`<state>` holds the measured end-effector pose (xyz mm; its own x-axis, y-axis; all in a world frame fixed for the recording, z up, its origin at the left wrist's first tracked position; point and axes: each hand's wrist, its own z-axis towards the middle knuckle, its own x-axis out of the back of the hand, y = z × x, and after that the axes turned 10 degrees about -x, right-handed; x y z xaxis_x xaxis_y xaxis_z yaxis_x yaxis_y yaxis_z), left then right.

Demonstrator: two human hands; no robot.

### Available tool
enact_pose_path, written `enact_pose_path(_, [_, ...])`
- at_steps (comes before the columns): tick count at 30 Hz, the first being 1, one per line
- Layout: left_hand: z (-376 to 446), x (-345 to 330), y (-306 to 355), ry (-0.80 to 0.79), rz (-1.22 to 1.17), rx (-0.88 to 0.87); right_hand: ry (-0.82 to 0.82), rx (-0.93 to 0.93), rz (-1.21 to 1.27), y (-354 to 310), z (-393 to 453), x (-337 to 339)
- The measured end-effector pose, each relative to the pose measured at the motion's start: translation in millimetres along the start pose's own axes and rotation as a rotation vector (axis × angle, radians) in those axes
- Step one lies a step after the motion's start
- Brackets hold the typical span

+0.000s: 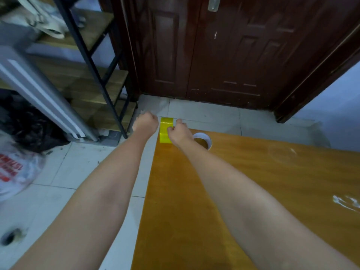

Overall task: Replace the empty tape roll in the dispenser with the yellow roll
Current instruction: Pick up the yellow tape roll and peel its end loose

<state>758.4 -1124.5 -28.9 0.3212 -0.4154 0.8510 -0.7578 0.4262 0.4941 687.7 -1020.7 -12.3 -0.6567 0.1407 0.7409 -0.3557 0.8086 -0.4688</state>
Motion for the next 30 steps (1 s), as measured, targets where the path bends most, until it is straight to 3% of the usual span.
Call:
enact_pose_path(4, [-5,-11,-23,-0.136,-0.167,0.144,-0.019,-0.037,0.040,-10,4,-10])
enact_pose_path(7, [-4,-15,-29,-0.149,-0.295,0.216,-0.009,-0.062,0.098,-14,9,-18])
enact_pose_path(17, [18,-42,-34,-0.175,-0.592,0.257,0.187,-0.103,0.153,-9,16,-32])
enact_pose_path(21, [23,-47,-30,-0.152,-0.564,0.295,0.188,-0.106,0.284,2,17,-29])
enact_pose_path(25, [28,-52,-22,-0.070,-0.291,0.245,0.193,-0.111,0.359,6,17,-32])
enact_pose_path(27, [30,-53,-12,-0.113,-0.226,0.225,0.194,-0.137,0.387,8,19,-33])
enact_pose_path(30, [33,-53,-4,-0.121,-0.263,0.290,0.174,-0.184,0.463,9,24,-31])
